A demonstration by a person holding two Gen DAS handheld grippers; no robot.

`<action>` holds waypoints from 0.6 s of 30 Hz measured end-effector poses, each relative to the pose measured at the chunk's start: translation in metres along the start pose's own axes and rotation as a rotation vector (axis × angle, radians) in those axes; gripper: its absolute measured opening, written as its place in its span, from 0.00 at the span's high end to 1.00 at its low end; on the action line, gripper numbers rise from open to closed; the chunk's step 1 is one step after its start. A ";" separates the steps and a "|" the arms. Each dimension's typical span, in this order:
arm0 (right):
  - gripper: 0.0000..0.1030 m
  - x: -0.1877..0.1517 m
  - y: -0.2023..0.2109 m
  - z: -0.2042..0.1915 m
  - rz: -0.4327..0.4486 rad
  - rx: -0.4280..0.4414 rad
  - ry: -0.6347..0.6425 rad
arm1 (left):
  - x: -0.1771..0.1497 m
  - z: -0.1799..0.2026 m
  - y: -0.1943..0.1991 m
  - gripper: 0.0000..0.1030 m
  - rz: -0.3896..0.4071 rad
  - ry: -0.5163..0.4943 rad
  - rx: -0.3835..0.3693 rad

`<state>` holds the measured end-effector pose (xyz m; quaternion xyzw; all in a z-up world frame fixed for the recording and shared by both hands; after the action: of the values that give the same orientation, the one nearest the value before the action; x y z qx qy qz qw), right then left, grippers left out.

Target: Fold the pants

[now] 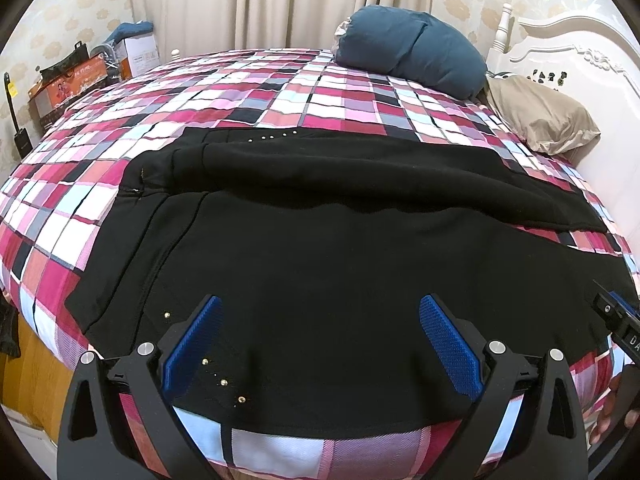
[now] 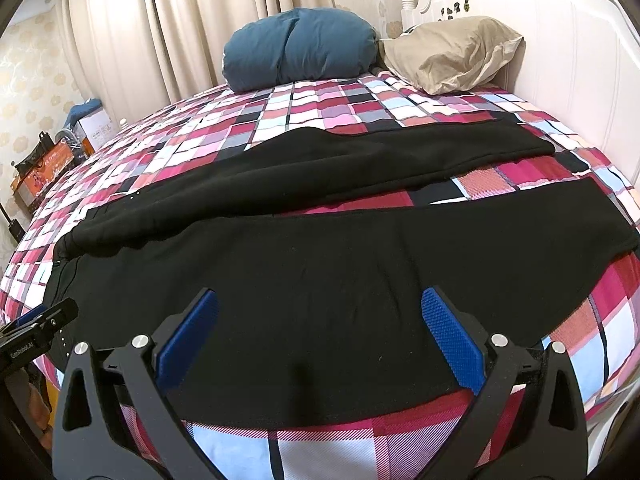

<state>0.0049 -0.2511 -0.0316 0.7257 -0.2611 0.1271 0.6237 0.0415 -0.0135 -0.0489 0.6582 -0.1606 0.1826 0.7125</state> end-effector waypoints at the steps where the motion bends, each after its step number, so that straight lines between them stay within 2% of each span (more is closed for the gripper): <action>1: 0.02 0.000 0.000 -0.001 -0.001 0.000 0.001 | 0.000 0.000 0.000 0.05 -0.001 0.000 0.000; 13: 0.02 -0.006 -0.002 -0.005 -0.006 0.002 0.016 | 0.003 0.006 0.000 0.05 0.002 -0.023 -0.013; 18: 0.02 0.011 0.007 -0.015 0.011 0.033 0.082 | 0.020 -0.003 0.011 0.05 0.047 -0.070 -0.010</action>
<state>0.0125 -0.2400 -0.0168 0.7285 -0.2370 0.1645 0.6214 0.0541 -0.0084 -0.0301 0.6566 -0.2018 0.1750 0.7054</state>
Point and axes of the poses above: each gripper's, at about its wrist camera, not at the fingertips, and y roughly against the way its jaws point, z to its right, x to its top, the point moved 7 cm from there along -y, roughly the way its jaws point, and after that the axes turned 14 degrees about -z, right-handed, at the moved point
